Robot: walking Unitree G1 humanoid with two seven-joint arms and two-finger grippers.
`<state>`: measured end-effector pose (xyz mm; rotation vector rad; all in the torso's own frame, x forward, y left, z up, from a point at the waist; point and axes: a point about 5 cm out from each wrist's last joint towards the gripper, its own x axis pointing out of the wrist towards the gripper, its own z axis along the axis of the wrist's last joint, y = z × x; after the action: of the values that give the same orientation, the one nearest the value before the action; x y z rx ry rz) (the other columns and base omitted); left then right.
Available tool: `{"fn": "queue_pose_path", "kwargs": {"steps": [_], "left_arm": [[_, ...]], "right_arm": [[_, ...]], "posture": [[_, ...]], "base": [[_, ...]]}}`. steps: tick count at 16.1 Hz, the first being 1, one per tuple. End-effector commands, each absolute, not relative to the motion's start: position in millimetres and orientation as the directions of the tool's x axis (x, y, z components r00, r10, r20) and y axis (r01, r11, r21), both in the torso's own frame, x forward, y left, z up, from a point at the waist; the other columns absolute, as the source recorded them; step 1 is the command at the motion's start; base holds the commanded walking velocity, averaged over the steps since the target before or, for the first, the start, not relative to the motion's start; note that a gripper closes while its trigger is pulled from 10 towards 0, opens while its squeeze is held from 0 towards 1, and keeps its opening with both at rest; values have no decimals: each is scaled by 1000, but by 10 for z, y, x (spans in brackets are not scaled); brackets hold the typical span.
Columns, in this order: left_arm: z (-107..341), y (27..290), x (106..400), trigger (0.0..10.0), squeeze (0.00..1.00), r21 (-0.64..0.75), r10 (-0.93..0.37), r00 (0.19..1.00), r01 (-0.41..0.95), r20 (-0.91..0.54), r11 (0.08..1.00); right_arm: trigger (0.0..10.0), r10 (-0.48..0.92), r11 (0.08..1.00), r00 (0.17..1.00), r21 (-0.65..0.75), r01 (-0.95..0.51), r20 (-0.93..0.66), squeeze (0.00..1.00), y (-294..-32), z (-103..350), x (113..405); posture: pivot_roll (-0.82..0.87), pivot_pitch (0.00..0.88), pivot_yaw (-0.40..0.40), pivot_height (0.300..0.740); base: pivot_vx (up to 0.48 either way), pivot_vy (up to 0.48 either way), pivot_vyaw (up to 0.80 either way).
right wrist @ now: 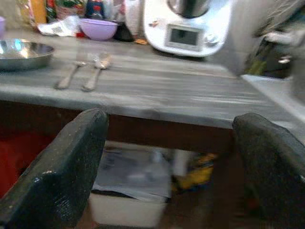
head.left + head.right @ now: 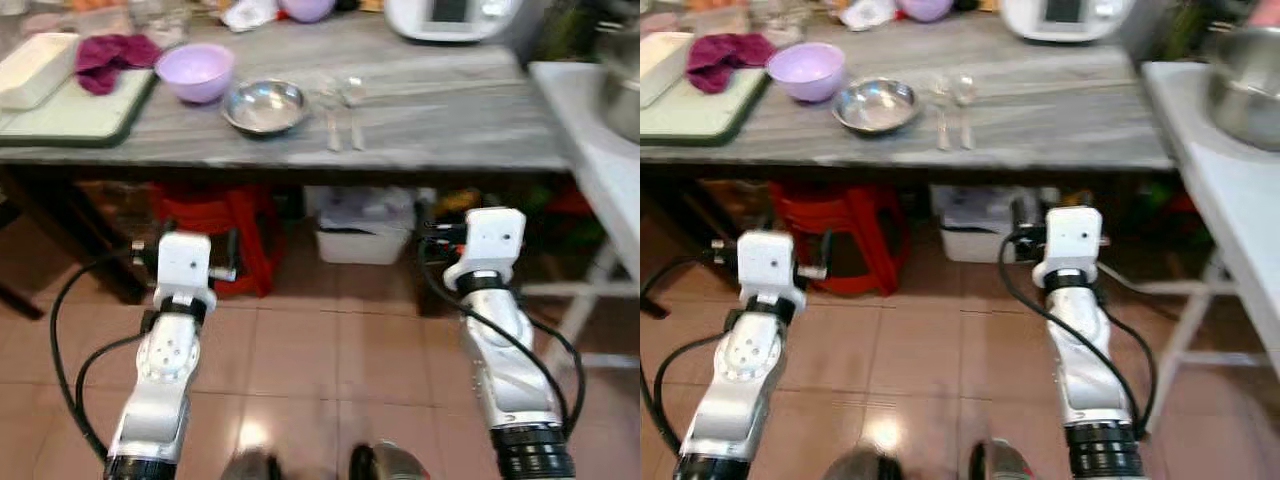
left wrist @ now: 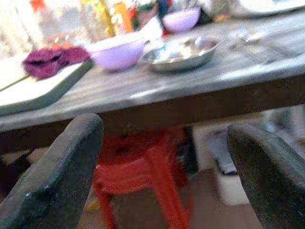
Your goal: Setting the table
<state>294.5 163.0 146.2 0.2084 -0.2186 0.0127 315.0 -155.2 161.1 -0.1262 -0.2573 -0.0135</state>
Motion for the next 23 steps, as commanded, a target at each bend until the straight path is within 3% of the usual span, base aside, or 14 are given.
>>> {"fn": "queue_pose_path", "kwargs": {"steps": [1, 11, 23], "left_arm": [[1384, 1694, 2912, 10000, 0, 214, 5, 982, -47, 190, 976], [1336, 1609, 2880, 10000, 0, 160, -58, 981, 28, 186, 987], [1356, 1597, 2904, 10000, 0, 141, -71, 979, 44, 192, 989]], "right_arm": [[10000, 40, 993, 963, -121, -8, 266, 0, -1443, 1630, 3159], [10000, 57, 991, 963, -131, -23, 264, 0, -1416, 1611, 3167], [10000, 40, 991, 960, -137, -2, 276, 0, -1463, 1641, 3146]], "posture": [[-88, 179, 6, 740], [-99, 182, -6, 740], [-106, 185, -5, 740]], "base": [[-255, 0, 0], [-25, 0, 0], [0, -359, 0]]}}
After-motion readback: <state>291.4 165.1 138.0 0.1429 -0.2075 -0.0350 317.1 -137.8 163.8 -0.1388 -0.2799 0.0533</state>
